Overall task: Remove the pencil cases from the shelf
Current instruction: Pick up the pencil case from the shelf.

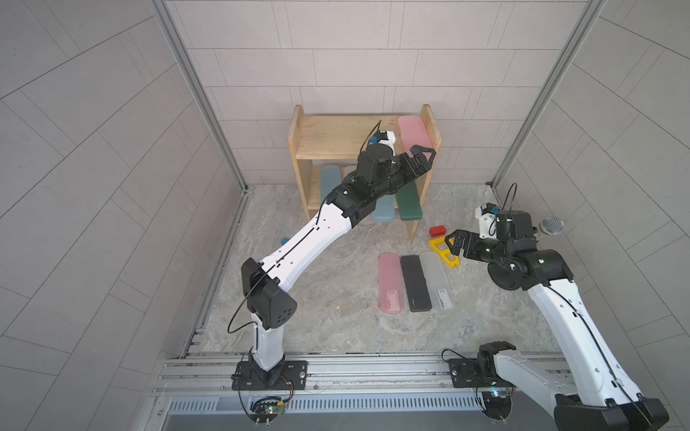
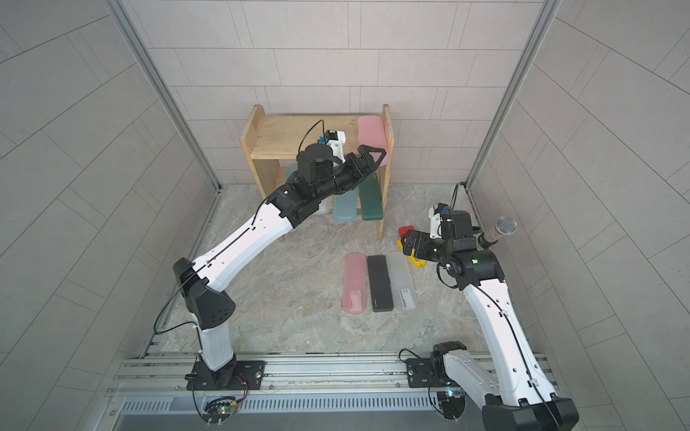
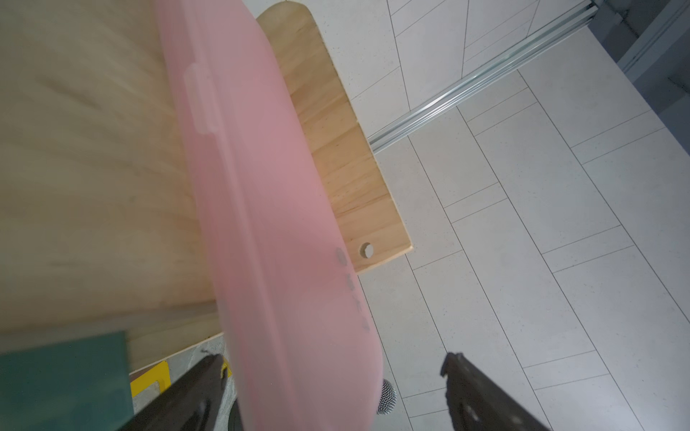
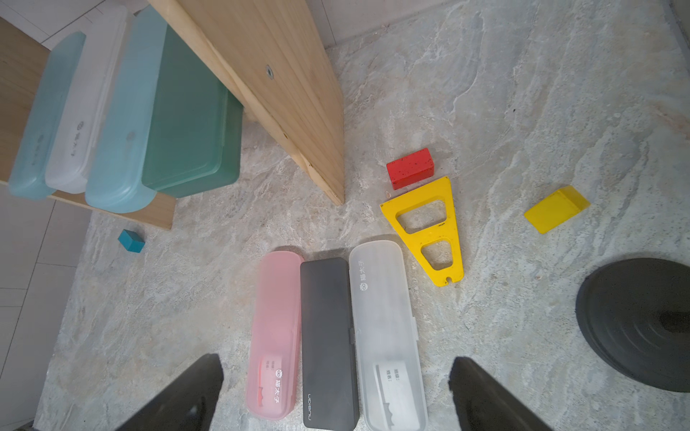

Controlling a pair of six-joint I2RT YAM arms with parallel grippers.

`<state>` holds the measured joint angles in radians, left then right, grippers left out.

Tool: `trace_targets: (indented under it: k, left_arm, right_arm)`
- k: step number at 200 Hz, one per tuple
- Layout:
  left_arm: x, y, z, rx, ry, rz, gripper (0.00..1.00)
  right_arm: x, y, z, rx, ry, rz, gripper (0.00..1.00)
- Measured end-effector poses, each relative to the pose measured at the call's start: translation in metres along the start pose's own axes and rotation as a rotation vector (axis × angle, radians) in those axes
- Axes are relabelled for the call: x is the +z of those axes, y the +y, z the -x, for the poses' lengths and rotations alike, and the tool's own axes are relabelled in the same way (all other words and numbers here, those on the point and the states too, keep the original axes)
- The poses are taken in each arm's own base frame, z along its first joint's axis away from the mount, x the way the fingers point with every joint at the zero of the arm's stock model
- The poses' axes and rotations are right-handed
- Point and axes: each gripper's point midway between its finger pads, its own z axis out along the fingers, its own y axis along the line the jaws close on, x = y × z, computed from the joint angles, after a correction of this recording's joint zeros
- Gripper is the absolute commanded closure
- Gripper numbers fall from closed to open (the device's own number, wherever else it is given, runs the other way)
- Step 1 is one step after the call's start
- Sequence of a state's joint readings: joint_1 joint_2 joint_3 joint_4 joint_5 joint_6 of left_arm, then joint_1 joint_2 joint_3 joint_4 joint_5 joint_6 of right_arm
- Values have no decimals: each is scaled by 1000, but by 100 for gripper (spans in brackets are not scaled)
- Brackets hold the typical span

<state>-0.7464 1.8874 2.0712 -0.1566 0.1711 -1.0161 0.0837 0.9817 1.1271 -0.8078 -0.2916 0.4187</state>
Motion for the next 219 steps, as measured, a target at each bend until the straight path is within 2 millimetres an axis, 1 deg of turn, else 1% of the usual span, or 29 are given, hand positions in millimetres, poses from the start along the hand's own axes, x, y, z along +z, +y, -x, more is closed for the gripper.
trace_targets:
  k: [14,24,39,59,85,103,122,161,174,219]
  left_arm:
    - [0,3,2,-3,-2,11,14]
    - [0,5,4,-9,-6,14,16]
    - [-1,9,8,-12,-13,23,24]
    - [-2,14,17,-22,-29,31,30]
    - [-4,19,23,-34,-41,39,33]
    - [-6,23,27,-44,-49,47,43]
    - [-7,24,27,-47,-48,47,43]
    - [-12,20,28,-54,-58,25,43]
    - [-13,18,28,-54,-58,17,44]
    - [-16,11,28,-66,-52,-13,42]
  right_arm:
    - [-1,1,0,0,0,6,0]
    - [-1,2,0,1,3,10,0]
    - [-1,3,-1,1,7,15,0]
    - [-1,3,-2,2,12,19,0]
    - [-2,4,-2,2,14,20,0]
    - [-2,4,-3,3,18,21,0]
    - [-6,5,-1,3,15,22,0]
    - [-22,11,8,-7,-34,37,0]
    - [-26,12,10,-9,-43,39,0]
    - [-33,14,12,-9,-45,38,0]
